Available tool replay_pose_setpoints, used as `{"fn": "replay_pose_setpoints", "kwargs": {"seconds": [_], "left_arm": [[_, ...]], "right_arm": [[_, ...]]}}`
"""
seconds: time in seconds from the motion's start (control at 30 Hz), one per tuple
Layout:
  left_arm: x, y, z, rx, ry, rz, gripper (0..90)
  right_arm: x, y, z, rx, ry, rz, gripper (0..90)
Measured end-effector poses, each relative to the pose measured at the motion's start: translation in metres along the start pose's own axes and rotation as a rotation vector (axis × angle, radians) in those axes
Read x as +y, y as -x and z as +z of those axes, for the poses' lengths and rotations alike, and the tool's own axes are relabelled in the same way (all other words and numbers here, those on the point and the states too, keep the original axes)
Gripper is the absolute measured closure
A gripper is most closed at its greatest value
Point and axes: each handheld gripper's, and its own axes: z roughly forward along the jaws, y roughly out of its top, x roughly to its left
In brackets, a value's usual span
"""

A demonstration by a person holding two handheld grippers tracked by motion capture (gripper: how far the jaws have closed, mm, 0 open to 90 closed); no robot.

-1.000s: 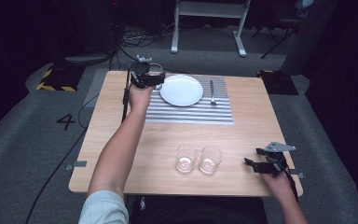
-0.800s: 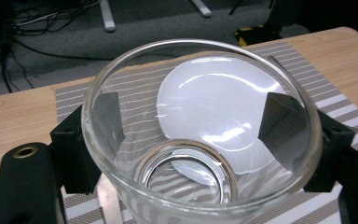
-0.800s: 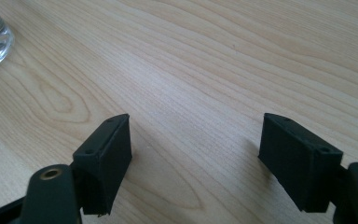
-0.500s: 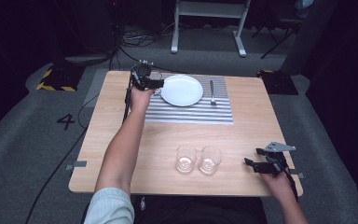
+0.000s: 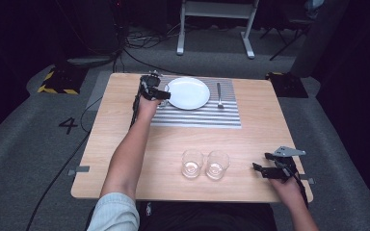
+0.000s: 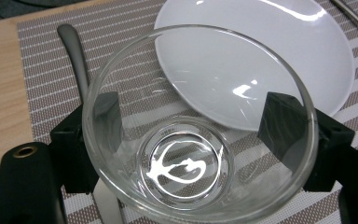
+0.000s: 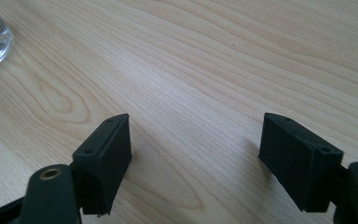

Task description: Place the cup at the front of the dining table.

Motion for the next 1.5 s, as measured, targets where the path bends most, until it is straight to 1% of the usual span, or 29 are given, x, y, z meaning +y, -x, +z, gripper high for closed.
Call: {"fn": "replay_pose_setpoints", "kwargs": {"seconds": [0.07,0.13,0.2,0.33,0.37,0.43,0.47,0.5,0.53,0.6,0.63,0.67,0.7,0.73,0.77,0.8,0.93,0.97,1.03,1.1,1.13,1.17,1.2,1.27,1.3,1.37,1.4,1.43,1.5], "left_arm": [[-0.003,-0.002,0.002,-0.005,-0.01,-0.001,19.1],[-0.006,-0.003,0.005,-0.021,-0.018,-0.015,19.1],[-0.008,-0.004,0.006,-0.029,-0.03,-0.008,19.1],[-0.011,-0.003,0.009,-0.044,-0.04,-0.009,19.1],[-0.011,-0.003,0.01,-0.041,-0.041,-0.014,19.1],[-0.012,-0.003,0.011,-0.033,-0.048,-0.003,19.1],[-0.012,-0.003,0.011,-0.041,-0.052,-0.011,19.1],[-0.013,-0.002,0.012,-0.037,-0.051,-0.01,19.1],[-0.013,-0.003,0.012,-0.031,-0.051,0.007,19.0],[-0.015,-0.002,0.012,-0.05,-0.053,-0.002,19.0],[-0.016,-0.001,0.012,-0.049,-0.05,-0.001,19.0],[-0.017,-0.002,0.011,-0.042,-0.052,0.011,19.0],[-0.017,-0.002,0.012,-0.049,-0.048,0.001,19.0],[-0.018,-0.004,0.011,-0.045,-0.047,0.017,19.0],[-0.02,-0.005,0.011,-0.064,-0.039,-0.009,18.9],[-0.02,-0.005,0.011,-0.069,-0.036,-0.013,18.9],[-0.022,-0.003,0.008,-0.054,-0.061,0.04,18.6],[-0.022,-0.002,0.007,-0.036,-0.058,0.058,18.4],[-0.022,-0.001,0.007,-0.044,-0.056,0.056,18.0],[-0.022,-0.001,0.006,-0.051,-0.055,0.04,17.6],[-0.022,-0.002,0.005,-0.052,-0.05,0.044,17.3],[-0.022,-0.002,0.005,-0.063,-0.048,0.037,16.9],[-0.021,-0.002,0.003,-0.06,-0.03,0.021,16.4],[-0.02,-0.003,-0.002,-0.079,-0.001,-0.003,15.1],[-0.019,-0.003,-0.006,-0.09,0.023,-0.011,14.8],[-0.018,-0.002,-0.012,-0.086,0.046,-0.018,14.3],[-0.017,-0.002,-0.015,-0.085,0.054,-0.014,14.0],[-0.016,-0.001,-0.019,-0.072,0.059,-0.002,13.9],[-0.016,0.003,-0.025,-0.037,0.062,0.049,13.9]], "right_arm": [[0.0,0.0,0.0,0.0,0.0,0.0,25.3],[0.0,0.0,0.0,0.0,0.0,0.0,25.3],[0.0,0.0,0.0,0.0,0.0,0.0,25.3],[0.0,0.0,0.0,-0.001,0.0,0.0,25.3],[0.0,0.0,0.0,-0.001,0.0,0.001,25.3],[0.0,0.0,0.0,-0.001,0.0,0.0,25.3],[0.0,0.0,0.0,-0.002,0.0,0.0,25.3],[0.0,0.0,0.0,-0.001,-0.001,-0.001,25.3],[0.0,0.0,0.0,-0.001,-0.001,-0.001,25.3],[0.0,0.0,0.0,-0.002,0.0,-0.001,25.3],[0.0,0.0,0.0,-0.002,0.0,0.0,25.3],[0.0,0.0,0.0,-0.002,0.0,0.0,25.3],[0.0,0.0,0.0,-0.002,0.0,0.0,25.3],[0.0,0.0,0.0,-0.002,0.0,0.0,25.3],[0.0,0.0,0.0,-0.002,0.0,0.0,25.2],[0.0,0.0,0.0,-0.002,0.0,0.0,25.3],[0.0,0.0,0.0,-0.002,0.0,0.0,25.3],[0.0,0.0,0.0,-0.002,0.0,0.0,25.3],[0.0,0.0,0.0,-0.001,-0.002,-0.001,25.3],[0.0,0.0,0.0,-0.001,-0.002,0.002,25.2],[0.0,0.0,0.0,-0.001,-0.001,0.0,25.3],[0.0,0.0,0.0,-0.001,-0.001,0.001,25.2],[0.0,0.0,0.0,-0.001,0.0,-0.001,25.2],[0.0,-0.001,0.0,-0.003,-0.001,0.003,25.3],[0.0,-0.001,0.0,-0.002,0.0,0.002,25.2],[0.0,-0.001,0.0,-0.006,0.002,-0.005,25.3],[0.0,-0.001,0.0,-0.006,0.003,-0.006,25.3],[0.0,-0.001,0.0,-0.006,0.003,-0.006,25.3],[0.0,-0.001,0.0,-0.001,0.0,0.0,25.3]]}}
